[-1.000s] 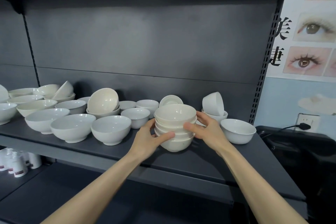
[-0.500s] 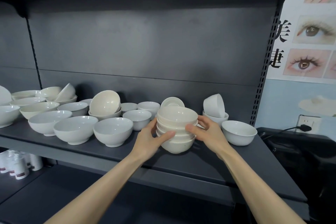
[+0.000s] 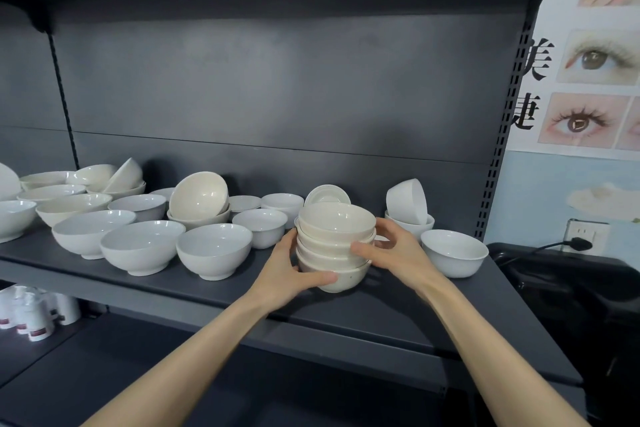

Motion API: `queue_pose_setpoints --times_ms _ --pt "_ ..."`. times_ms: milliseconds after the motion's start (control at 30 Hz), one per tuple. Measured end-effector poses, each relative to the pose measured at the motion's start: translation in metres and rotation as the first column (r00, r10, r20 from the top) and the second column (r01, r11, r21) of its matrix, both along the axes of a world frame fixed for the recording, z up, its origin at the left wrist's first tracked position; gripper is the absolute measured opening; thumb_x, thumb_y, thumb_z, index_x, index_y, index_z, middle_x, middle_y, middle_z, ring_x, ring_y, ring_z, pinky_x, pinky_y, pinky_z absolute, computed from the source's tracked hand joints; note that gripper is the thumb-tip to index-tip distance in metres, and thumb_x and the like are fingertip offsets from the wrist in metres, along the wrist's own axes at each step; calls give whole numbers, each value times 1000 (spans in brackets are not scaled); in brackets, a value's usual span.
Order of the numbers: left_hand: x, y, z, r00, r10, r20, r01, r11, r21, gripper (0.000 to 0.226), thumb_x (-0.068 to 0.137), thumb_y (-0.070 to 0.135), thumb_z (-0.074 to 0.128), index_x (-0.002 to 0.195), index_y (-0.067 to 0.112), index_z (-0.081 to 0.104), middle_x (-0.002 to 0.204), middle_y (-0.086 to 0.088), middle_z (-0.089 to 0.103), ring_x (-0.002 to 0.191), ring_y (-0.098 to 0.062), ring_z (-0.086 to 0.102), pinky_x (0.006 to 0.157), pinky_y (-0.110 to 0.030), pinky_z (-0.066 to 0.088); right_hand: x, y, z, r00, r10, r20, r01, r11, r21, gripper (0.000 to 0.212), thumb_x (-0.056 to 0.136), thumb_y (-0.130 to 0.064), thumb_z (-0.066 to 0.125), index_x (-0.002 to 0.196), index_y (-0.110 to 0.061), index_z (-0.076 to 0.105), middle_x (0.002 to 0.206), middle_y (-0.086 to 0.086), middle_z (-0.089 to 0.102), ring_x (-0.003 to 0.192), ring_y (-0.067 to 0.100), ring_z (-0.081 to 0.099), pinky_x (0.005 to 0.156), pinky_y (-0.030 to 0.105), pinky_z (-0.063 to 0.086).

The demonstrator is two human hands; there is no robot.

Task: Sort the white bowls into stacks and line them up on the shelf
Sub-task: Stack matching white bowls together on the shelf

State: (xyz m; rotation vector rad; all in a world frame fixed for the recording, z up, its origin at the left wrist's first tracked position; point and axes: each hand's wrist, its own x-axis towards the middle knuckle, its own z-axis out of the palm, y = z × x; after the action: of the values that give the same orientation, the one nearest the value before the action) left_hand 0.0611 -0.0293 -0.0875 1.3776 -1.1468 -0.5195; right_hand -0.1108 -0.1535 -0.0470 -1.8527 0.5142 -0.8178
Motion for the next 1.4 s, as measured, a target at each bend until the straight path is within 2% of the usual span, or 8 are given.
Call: queue_pose_setpoints --times_ms 300,467,667,767,933,1100,1233,1400 --pt "-5 -5 -5 999 6 -36 -4 999 39 88 40 35 88 119 29 50 112 17 66 103 3 63 86 -20 52 2 -6 0 999 17 -43 -16 1000 7 67 69 -19 85 127 -24 52 121 -10 60 108 1 59 82 19 52" --pt "-9 -3 -4 996 82 -41 -80 996 28 86 38 32 89 117 21 57 104 14 71 99 -4 66 79 -20 54 4 -6 0 1000 -11 -17 12 1000 20 63 66 -15 86 120 -27 54 109 -19 60 111 9 59 91 35 54" --pt "-8 12 23 985 173 -7 -173 984 -38 70 49 17 93 108 28 58 101 15 70 96 -3 66 74 -14 52 10 0 30 999 40 15 -39 997 -67 63 70 -12 83 127 -15 56 117 -6 65 107 2 59 79 29 58" --pt "6 22 46 970 243 17 -241 969 -56 80 41 32 93 113 24 58 106 11 69 98 -5 65 79 -19 53 27 8 57 996 87 23 -83 990 -113 61 70 -16 83 126 -17 58 116 -6 67 108 6 61 79 36 59" --pt "55 39 74 946 320 60 -313 945 -98 64 54 11 92 108 17 59 98 10 69 87 1 65 68 -11 51 81 21 87 988 145 45 -136 977 -164 57 70 -18 84 121 -22 60 111 -10 68 105 7 63 80 37 59" --pt "126 62 85 934 349 79 -344 937 -66 73 45 25 93 109 25 58 106 9 68 96 -7 67 83 -28 56 156 36 91 986 154 68 -140 975 -171 61 67 -18 85 123 -18 60 113 -5 68 106 11 63 78 38 59" --pt "194 75 86 945 317 76 -317 948 -5 82 49 23 94 120 22 53 111 13 66 98 -2 65 79 -21 53 222 49 84 984 140 108 -123 981 -151 59 65 -18 87 118 -21 61 109 -5 70 104 11 64 79 36 59" --pt "270 75 87 945 303 125 -312 948 58 104 26 42 91 120 16 53 113 7 66 99 -8 66 87 -30 54 288 59 76 990 82 117 -72 994 -87 65 62 -15 88 122 -16 60 109 -3 69 104 14 64 80 41 59"
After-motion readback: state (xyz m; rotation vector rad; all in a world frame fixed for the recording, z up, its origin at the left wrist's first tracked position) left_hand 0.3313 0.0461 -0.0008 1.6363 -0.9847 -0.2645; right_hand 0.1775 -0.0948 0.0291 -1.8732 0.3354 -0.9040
